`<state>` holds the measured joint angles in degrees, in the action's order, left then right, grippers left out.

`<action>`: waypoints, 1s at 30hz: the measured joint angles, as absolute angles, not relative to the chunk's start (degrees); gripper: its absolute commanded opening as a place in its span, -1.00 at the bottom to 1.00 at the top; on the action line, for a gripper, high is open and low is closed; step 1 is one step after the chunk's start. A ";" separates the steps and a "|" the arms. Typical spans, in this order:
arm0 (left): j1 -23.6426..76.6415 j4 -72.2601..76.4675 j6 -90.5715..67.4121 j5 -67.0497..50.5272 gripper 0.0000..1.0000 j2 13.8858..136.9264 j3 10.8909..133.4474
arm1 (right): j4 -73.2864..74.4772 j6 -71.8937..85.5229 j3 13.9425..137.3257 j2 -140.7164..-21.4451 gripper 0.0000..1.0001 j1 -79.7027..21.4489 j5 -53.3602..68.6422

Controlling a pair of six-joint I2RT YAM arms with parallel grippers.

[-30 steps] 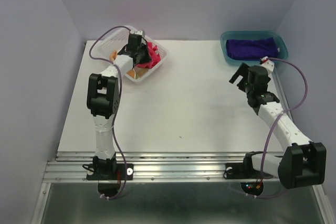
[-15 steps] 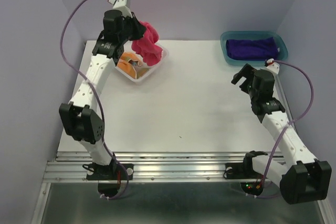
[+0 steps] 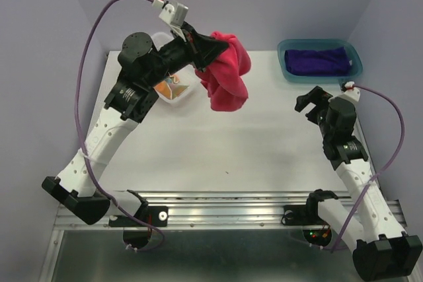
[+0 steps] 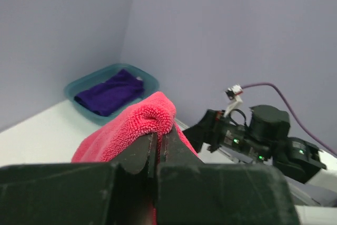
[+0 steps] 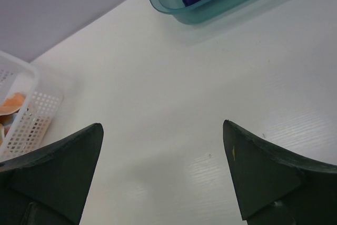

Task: Fold and stack the towels
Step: Move the towel to the center of the board

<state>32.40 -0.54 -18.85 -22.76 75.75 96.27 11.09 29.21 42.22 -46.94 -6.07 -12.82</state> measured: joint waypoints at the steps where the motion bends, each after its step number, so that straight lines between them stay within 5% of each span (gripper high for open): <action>1: 33.78 0.16 -19.35 -24.23 -1.00 75.61 95.68 | 11.35 29.30 42.19 -46.72 1.00 -6.07 -12.60; 10: 39.53 8.36 -24.56 -33.43 -0.99 76.49 84.40 | 16.29 31.14 42.15 -41.93 1.00 -6.07 -15.68; 11: 39.83 10.66 -25.08 -31.64 -0.85 74.76 77.82 | 16.51 31.18 42.11 -41.60 1.00 -6.07 -16.01; 12: 39.83 10.66 -25.32 -30.52 -0.32 73.45 73.56 | 16.51 31.16 42.02 -41.43 1.00 -6.07 -16.21; 14: 39.13 10.83 -26.68 -25.19 0.34 70.72 62.92 | 16.78 31.09 42.00 -41.71 1.00 -6.07 -16.34; 15: 38.37 10.70 -27.44 -22.83 0.97 70.04 58.87 | 17.08 31.03 42.00 -42.24 1.00 -6.07 -16.36; 22: 28.25 1.19 -32.10 -4.95 0.97 69.54 45.32 | 19.46 29.95 42.00 -50.52 1.00 -6.07 -10.37; 30: 32.12 2.59 -33.78 -3.42 0.97 59.16 41.65 | 20.67 31.57 41.01 -51.64 1.00 -7.81 -4.23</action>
